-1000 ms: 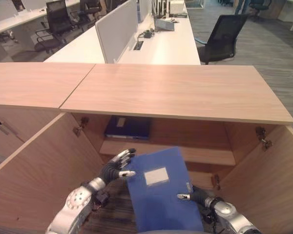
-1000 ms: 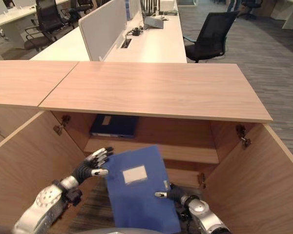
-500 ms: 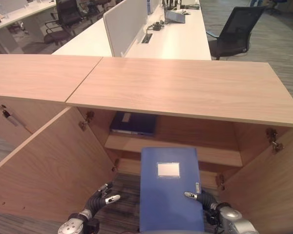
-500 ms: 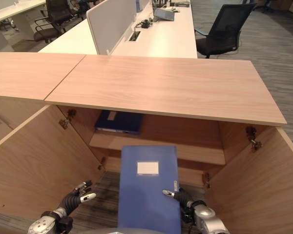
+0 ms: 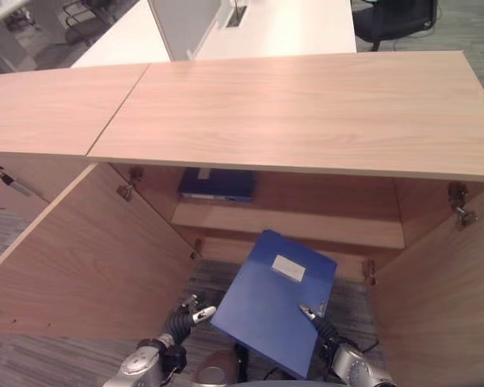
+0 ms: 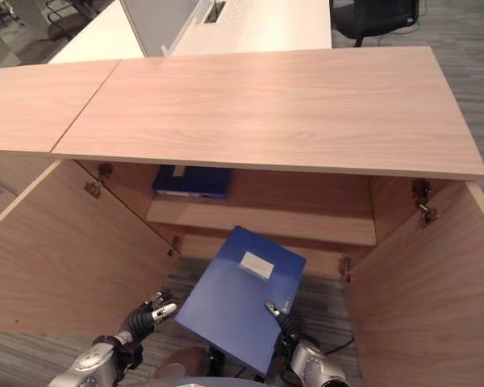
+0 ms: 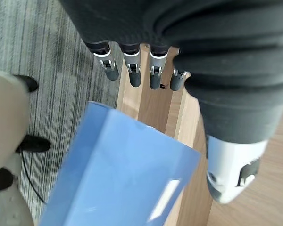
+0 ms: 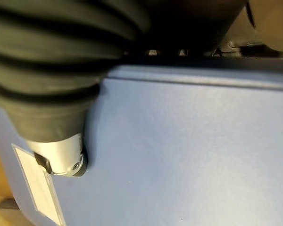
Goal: Put the empty folder in the office cabinet
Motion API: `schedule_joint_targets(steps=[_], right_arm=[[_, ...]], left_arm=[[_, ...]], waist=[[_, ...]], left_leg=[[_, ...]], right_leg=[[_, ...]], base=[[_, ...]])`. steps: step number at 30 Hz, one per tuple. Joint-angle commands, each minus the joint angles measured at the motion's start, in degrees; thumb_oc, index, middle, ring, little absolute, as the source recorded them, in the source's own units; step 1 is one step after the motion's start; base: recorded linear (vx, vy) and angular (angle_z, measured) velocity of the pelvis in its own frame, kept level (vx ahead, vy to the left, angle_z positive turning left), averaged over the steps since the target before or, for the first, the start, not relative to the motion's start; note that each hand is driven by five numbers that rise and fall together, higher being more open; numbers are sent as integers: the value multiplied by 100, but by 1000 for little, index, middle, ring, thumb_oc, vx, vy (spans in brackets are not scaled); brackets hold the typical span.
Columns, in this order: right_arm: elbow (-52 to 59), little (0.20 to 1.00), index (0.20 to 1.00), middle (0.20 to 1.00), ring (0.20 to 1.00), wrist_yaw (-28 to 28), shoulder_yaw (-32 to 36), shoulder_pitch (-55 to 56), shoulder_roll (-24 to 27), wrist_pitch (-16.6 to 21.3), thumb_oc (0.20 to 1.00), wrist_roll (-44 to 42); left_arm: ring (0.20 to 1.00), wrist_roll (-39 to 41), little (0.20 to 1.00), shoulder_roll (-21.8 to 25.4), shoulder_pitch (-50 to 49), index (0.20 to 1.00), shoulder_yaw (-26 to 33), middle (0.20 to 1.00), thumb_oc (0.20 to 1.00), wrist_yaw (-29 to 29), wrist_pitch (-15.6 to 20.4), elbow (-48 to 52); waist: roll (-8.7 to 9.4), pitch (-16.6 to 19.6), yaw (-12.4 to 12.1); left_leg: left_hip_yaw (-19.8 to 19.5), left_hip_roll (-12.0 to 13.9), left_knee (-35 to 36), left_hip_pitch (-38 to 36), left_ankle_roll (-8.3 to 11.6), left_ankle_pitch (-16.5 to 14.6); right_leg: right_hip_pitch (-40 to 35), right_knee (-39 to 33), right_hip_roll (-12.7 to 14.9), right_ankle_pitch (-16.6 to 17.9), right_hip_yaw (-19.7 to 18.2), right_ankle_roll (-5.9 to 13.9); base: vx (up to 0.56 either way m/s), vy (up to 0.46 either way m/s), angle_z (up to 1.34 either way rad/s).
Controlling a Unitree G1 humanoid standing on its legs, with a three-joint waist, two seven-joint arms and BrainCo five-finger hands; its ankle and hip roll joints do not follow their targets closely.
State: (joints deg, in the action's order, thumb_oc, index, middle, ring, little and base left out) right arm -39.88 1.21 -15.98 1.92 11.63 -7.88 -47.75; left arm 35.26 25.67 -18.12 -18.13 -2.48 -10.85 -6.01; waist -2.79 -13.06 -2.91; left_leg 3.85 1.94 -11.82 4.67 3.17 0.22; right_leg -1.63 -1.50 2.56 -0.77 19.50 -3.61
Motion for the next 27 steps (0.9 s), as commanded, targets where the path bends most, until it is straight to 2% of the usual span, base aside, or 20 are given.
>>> schedule_joint_targets(steps=[1, 2, 4, 11, 13, 16, 17, 18, 19, 22, 24, 25, 27], right_arm=[[471, 200, 200, 200, 200, -66, -175, -149, -147, 259, 200, -465], [599, 200, 200, 200, 200, -61, -195, -94, -147, 249, 200, -501], [644, 200, 200, 200, 200, -70, -194, -73, -153, 254, 200, -507], [901, 200, 200, 200, 200, -170, -227, -1, -65, 253, 200, -369], [963, 200, 200, 200, 200, -192, -235, -13, -49, 235, 200, -279], [1061, 200, 200, 200, 200, -214, -348, -121, -85, 190, 200, -190], [1176, 200, 200, 200, 200, -193, -461, -294, -71, 227, 200, -225], [1177, 200, 200, 200, 200, -191, -460, -297, -71, 227, 200, -226], [1262, 200, 200, 200, 200, -181, -507, -416, -66, 241, 200, -220], [1523, 200, 200, 200, 200, -116, -613, -691, -65, 313, 200, -327], [1757, 200, 200, 200, 200, -53, -734, -975, 47, 457, 200, -370], [2064, 200, 200, 200, 200, 15, -776, -1267, 202, 659, 200, -415], [2166, 200, 200, 200, 200, 59, -742, -1386, 260, 780, 200, -453]], left_arm=[[1000, 420, 1000, 412, -360, 1000, 126, 1000, 1000, 181, 173, 479], [1000, 455, 1000, 430, -433, 1000, 51, 1000, 1000, 225, 184, 434], [1000, 472, 1000, 441, -441, 1000, 14, 1000, 1000, 233, 190, 441], [1000, 596, 1000, 548, -603, 1000, -148, 1000, 1000, 219, 201, 413], [1000, 664, 1000, 623, -608, 1000, -188, 1000, 1000, 254, 212, 466], [1000, 744, 1000, 833, -572, 1000, -236, 1000, 1000, 311, 230, 563], [1000, 929, 1000, 1035, -522, 1000, -273, 1000, 1000, 368, 291, 614], [1000, 934, 1000, 1038, -519, 1000, -272, 1000, 1000, 371, 290, 617], [1000, 1035, 1000, 1120, -509, 1000, -281, 1000, 1000, 403, 309, 633], [1000, 1339, 1000, 1323, -502, 1000, -341, 1000, 1000, 463, 393, 779], [1000, 1426, 1000, 1464, -381, 1000, -490, 1000, 1000, 509, 494, 808], [1000, 1447, 1000, 1502, -210, 1000, -635, 1000, 1000, 573, 579, 768], [1000, 1466, 1000, 1474, -130, 1000, -684, 1000, 1000, 577, 625, 737]], waist=[[140, 373, -12], [31, 528, -5], [22, 562, 5], [-10, 685, 43], [-37, 675, 41], [-111, 575, 25], [-176, 378, 7], [-172, 385, -1], [-184, 290, -32], [-130, 135, -128], [-100, -92, -154], [-22, -318, -149], [19, -385, -148]], left_leg=[[111, -143, 692, 395, -52, 101], [186, -143, 1252, 160, -99, 303], [210, -160, 1325, 90, -119, 303], [414, -299, 1617, -213, -375, 68], [487, -329, 1589, -210, -480, -44], [653, -347, 1484, -210, -614, -323], [867, -238, 1338, -92, -670, -398], [875, -239, 1327, -75, -673, -405], [1010, -164, 1239, -16, -670, -444], [1287, 16, 946, 191, -636, -511], [1293, 100, 709, 405, -636, -542], [1208, 146, 356, 757, -620, -604], [1154, 154, 141, 960, -609, -634]], right_leg=[[-516, -251, -68, -493, -338, 626], [-595, -340, -109, -466, -420, 658], [-625, -350, -80, -476, -433, 683], [-571, -302, 174, -440, -632, 948], [-421, -27, 314, -448, -693, 1052], [14, 821, 597, -493, -708, 1286], [451, 1392, 804, -394, -511, 1344], [478, 1417, 809, -402, -522, 1346], [649, 1554, 957, -292, -272, 1332], [690, 1186, 1109, -73, 355, 1293], [972, 1106, 1096, 50, 423, 1279], [1214, 1025, 1063, 110, 404, 1237], [1278, 980, 1052, 126, 427, 1222]], base=[[292, 266, -5], [226, 278, -22], [148, 184, -48], [90, 195, -26], [36, 231, -9], [2, 242, -41], [-47, 174, -58], [-137, 164, -67], [-68, 45, -85], [-89, -10, -63], [-164, -83, -43], [-164, -99, -37], [-111, -103, 4]])
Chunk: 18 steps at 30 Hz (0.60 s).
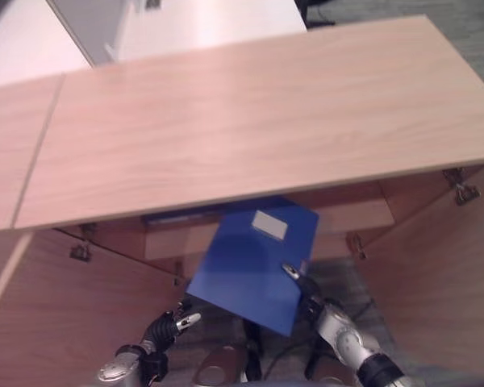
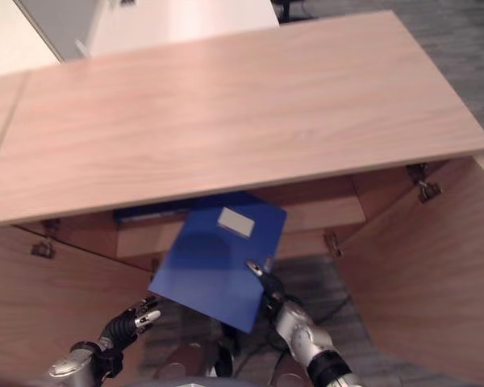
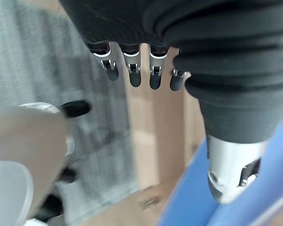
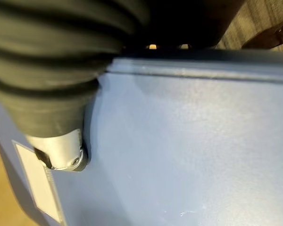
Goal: Put the empty folder in the office cabinet
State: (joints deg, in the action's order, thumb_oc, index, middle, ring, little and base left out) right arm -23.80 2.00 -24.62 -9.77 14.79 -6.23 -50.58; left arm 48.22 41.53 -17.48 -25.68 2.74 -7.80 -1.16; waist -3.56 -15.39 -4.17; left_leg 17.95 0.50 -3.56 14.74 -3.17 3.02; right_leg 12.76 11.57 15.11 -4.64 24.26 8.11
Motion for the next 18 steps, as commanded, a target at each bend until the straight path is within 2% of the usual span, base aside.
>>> schedule_joint_targets(steps=[1, 3, 6, 7, 11, 13, 18], right_arm=[[629, 200, 200, 200, 200, 12, 140, -349, -7, 703, 200, -181], [704, 200, 200, 200, 200, 156, 174, -673, 45, 959, 200, -286], [693, 200, 200, 200, 200, 260, 247, -875, 39, 1080, 200, -360], [689, 200, 200, 200, 200, 350, 332, -1035, 35, 1196, 200, -410], [690, 200, 200, 200, 200, 503, 510, -1249, 67, 1372, 200, -432], [748, 200, 200, 200, 200, 656, 717, -1500, 111, 1543, 200, -380], [812, 200, 200, 200, 200, 871, 1072, -1891, 173, 1779, 200, -337]], left_arm=[[1000, 159, 1000, -120, -143, 1000, 29, 1000, 1000, 50, 339, 242], [1000, 104, 1000, -185, -7, 1000, -111, 1000, 1000, 49, 372, 82], [1000, 58, 1000, -269, 32, 1000, -200, 1000, 1000, 51, 375, -32], [1000, 34, 1000, -312, 37, 1000, -257, 1000, 1000, 59, 387, -69], [1000, 7, 1000, -362, 89, 1000, -325, 1000, 1000, 81, 387, -97], [1000, -110, 1000, -383, 145, 1000, -335, 1000, 1000, 113, 406, -81], [1000, -366, 1000, -425, 195, 1000, -210, 1000, 1000, 180, 405, -94]], waist=[[132, -203, -41], [147, -310, -94], [125, -310, -83], [85, -343, -72], [-1, -352, -38], [-78, -347, -51], [-171, -292, -121]], left_leg=[[-299, 308, -865, 130, 22, -950], [-429, 358, -1294, 640, -4, -1020], [-517, 398, -1630, 960, -61, -1146], [-571, 409, -1915, 1185, -107, -1249], [-636, 442, -2450, 1653, -171, -1450], [-714, 428, -2943, 2103, -230, -1607], [-854, 412, -3588, 2687, -266, -1833]], right_leg=[[-115, -324, -210, 510, -35, 13], [323, 73, -196, 364, 16, -121], [658, 437, -136, 192, -14, -220], [880, 760, -77, 23, -58, -299], [1382, 1437, 43, -300, -139, -419], [1824, 2056, 129, -624, -210, -539], [2402, 2924, 286, -1104, -277, -697]], base=[[-98, -116, 33], [-88, -127, 31], [-31, -74, 11], [-8, -58, 13], [-11, -30, 13], [-10, -57, 11], [-3, -52, 17]])
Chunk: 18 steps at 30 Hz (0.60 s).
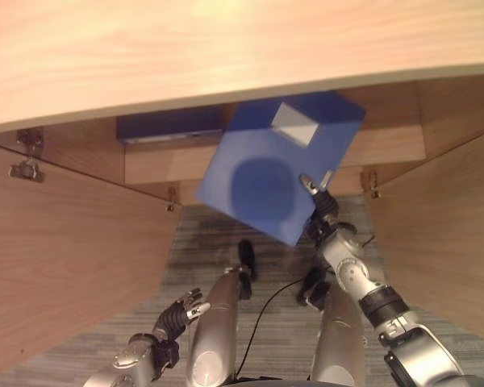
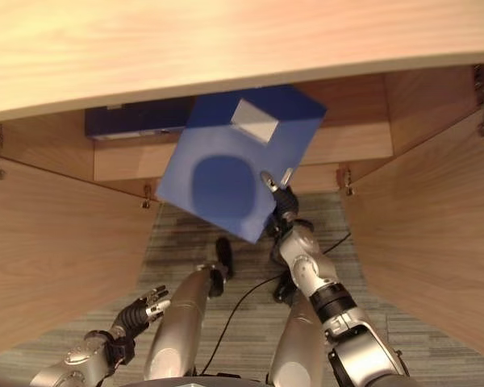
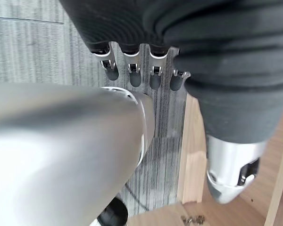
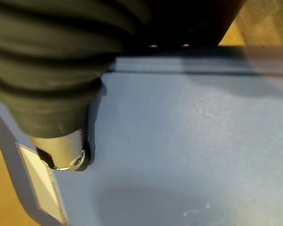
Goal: Put the empty folder in the office cabinet
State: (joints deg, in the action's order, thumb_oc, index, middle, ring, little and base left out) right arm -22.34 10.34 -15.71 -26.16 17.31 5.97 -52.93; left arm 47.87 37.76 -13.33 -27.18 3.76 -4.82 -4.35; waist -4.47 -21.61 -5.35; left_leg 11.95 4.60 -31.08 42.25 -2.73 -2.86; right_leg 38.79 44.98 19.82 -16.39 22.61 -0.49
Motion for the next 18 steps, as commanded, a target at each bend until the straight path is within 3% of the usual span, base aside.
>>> schedule_joint_targets(steps=[1, 5, 6, 8, 11, 18], right_arm=[[671, 200, 200, 200, 200, 116, 288, -407, -12, 621, 200, -47], [388, 200, 200, 200, 200, 585, 601, -1449, 610, 681, 200, 422], [-161, 200, 200, 200, 200, 733, 683, -2244, 992, 668, 200, 408], [-616, 200, 200, 200, 200, 763, 651, -2788, 1205, 651, 200, 300], [-1866, 200, 200, 200, 200, 893, 680, -4138, 1620, 614, 200, -280], [-3414, 200, 200, 200, 200, 924, 1028, -5215, 1802, 709, 200, -1587]], left_arm=[[1000, -419, 1000, -31, -226, 1000, -15, 1000, 1000, 87, 99, 215], [1000, -576, 1000, -1, -256, 1000, 160, 1000, 1000, 117, 83, 135], [1000, -632, 1000, 62, -289, 1000, 234, 1000, 1000, 118, 85, 122], [1000, -658, 1000, 95, -277, 1000, 273, 1000, 1000, 118, 52, 80], [1000, -687, 1000, 201, -289, 1000, 319, 1000, 1000, 141, -67, -59], [1000, -595, 1000, 168, -167, 1000, 343, 1000, 1000, 334, -181, -145]], waist=[[-93, 349, -29], [-126, 465, -161], [-135, 505, -244], [-143, 516, -284], [-115, 619, -429], [-51, 738, -584]], left_leg=[[-298, -13, -966, 42, -316, -1287], [-433, -90, -1336, 391, -318, -1431], [-487, -139, -1471, 518, -302, -1500], [-527, -167, -1527, 599, -301, -1514], [-625, -187, -1725, 781, -258, -1579], [-740, -250, -1850, 882, -200, -1650]], right_leg=[[-100, -255, -168, -28, -137, 113], [188, 250, -41, -350, -210, -38], [309, 467, 14, -469, -263, -69], [378, 565, 49, -524, -277, -101], [444, 780, 80, -727, -295, -204], [477, 982, 106, -941, -262, -272]], base=[[22, -96, 20], [17, -67, 22], [16, -66, 29], [8, -36, 19], [22, -49, 11], [28, -41, 16]])
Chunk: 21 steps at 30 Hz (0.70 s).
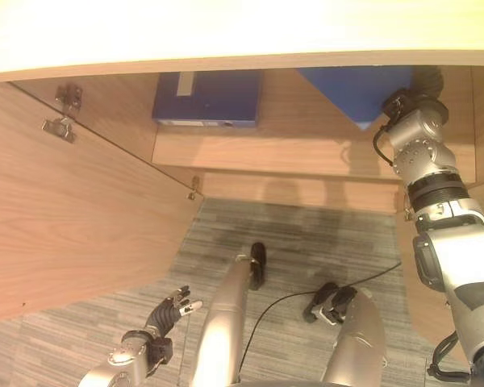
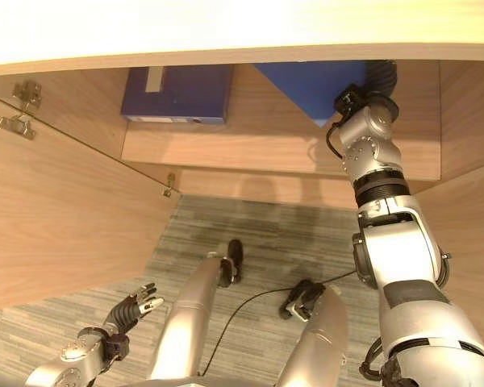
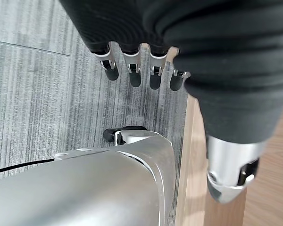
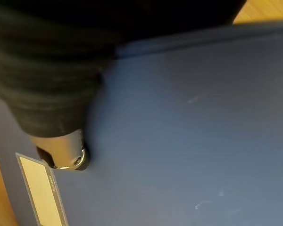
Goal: Put the empty folder in the office cabinet
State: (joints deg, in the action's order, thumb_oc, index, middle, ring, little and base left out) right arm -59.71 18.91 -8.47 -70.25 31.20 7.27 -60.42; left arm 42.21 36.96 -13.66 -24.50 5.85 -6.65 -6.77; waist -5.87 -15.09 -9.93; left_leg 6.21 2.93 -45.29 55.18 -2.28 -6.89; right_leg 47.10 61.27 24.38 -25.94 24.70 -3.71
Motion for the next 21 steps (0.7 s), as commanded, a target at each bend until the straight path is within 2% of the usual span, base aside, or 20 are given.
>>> schedule_joint_targets(steps=[1, 8, 15, 21], right_arm=[[80, 200, 200, 200, 200, 146, 493, -910, 459, 690, 200, -1152], [-397, 200, 200, 200, 200, 455, 797, -1076, 460, 884, 200, -1591], [-384, 200, 200, 200, 200, 729, 1274, -802, -10, 1188, 200, -1901], [-115, 200, 200, 200, 200, 822, 1660, -381, -529, 1446, 200, -2044]], left_arm=[[1000, -2, 1000, 211, -138, 1000, 127, 1000, 1000, 194, 16, 116], [1000, -86, 1000, 241, -6, 1000, 130, 1000, 1000, 301, 20, -58], [1000, -208, 1000, 277, 108, 1000, 33, 1000, 1000, 411, 57, -103], [1000, -409, 1000, 246, 285, 1000, -125, 1000, 1000, 471, 51, -161]], waist=[[108, 96, -192], [118, 69, -350], [-53, -18, -509], [-291, -112, -615]], left_leg=[[-190, -110, -434, -417, -232, -1254], [-278, -202, -424, -408, -217, -1252], [-356, -298, -620, -179, -238, -1284], [-384, -395, -778, 129, -249, -1279]], right_leg=[[-393, -633, -339, -10, -451, 41], [-457, -591, -323, -93, -408, 44], [-347, -373, -209, -202, -350, 38], [-85, -112, -12, -301, -377, 38]], base=[[20, -22, 20], [13, -27, 12], [3, -6, 13], [-2, 8, 16]])
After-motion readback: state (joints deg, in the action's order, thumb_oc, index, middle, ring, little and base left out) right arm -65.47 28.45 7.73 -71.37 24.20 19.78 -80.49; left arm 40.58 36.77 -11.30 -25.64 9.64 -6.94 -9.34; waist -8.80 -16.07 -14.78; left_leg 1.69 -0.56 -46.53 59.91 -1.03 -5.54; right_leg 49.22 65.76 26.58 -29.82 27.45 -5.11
